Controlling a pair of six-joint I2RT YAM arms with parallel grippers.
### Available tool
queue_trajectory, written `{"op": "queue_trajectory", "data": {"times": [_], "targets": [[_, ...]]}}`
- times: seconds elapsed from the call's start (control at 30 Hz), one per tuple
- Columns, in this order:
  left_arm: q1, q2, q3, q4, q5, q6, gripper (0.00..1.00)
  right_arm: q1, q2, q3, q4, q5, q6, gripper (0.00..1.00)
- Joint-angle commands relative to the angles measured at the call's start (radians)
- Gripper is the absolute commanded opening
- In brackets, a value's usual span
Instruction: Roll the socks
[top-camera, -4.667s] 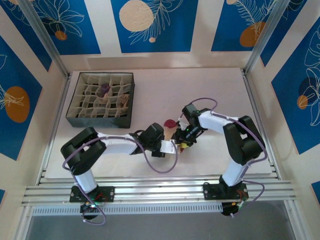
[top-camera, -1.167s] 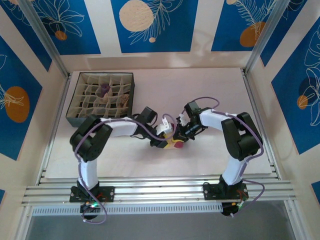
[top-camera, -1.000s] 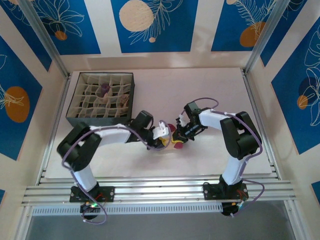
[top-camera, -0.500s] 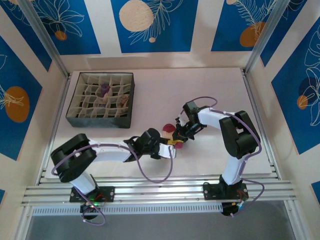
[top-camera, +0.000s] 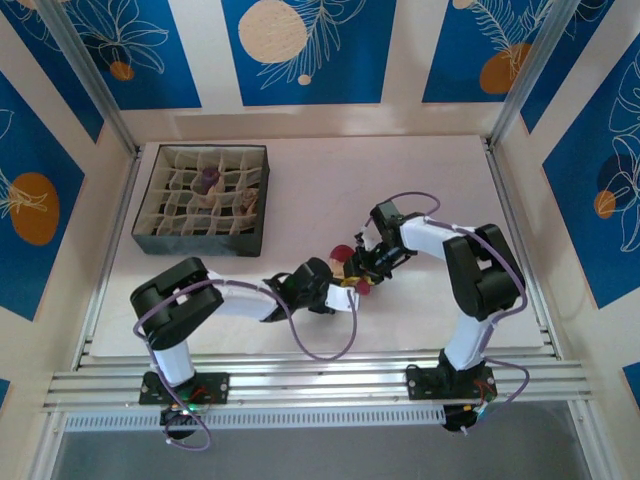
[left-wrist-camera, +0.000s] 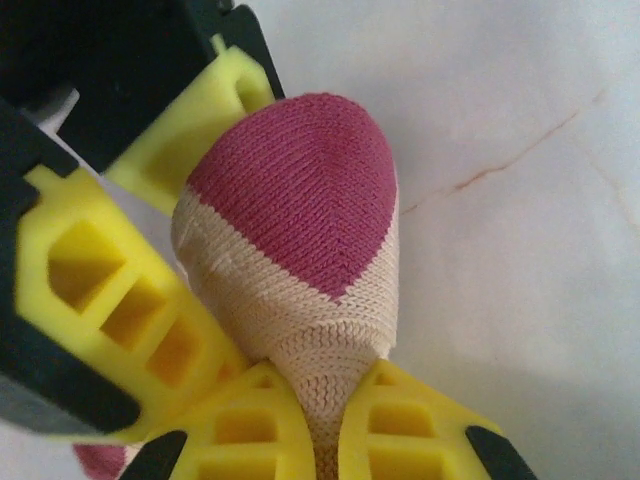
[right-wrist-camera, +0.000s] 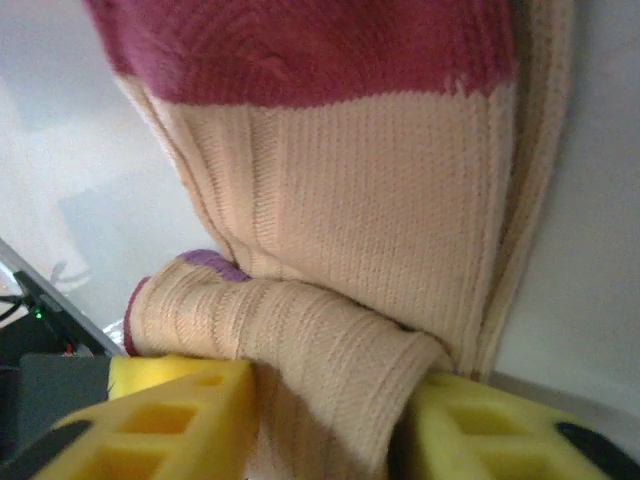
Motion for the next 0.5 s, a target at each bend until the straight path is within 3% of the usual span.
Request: {"op": "queue_trajectory", "data": {"times": [0.0, 0.2, 0.47], "targets": [[0.066, 0.005, 0.032, -0.235, 0.281, -0.147, 0.0, -0.025, -0.134, -0.097, 0.081, -0.008, 0.025, 0.48], [0.196, 0.102, 0.146, -0.432, 0.643, -0.267, 0.0, -0.09, -0.243, -0.167, 0.163, -0.05, 0.023, 0.58], [0.321, 0.25, 0.315, -0.608, 0.901, -0.444, 0.0, -0.055, -0.139, -0.152, 0.224, -0.113, 0.034, 0.57]]}}
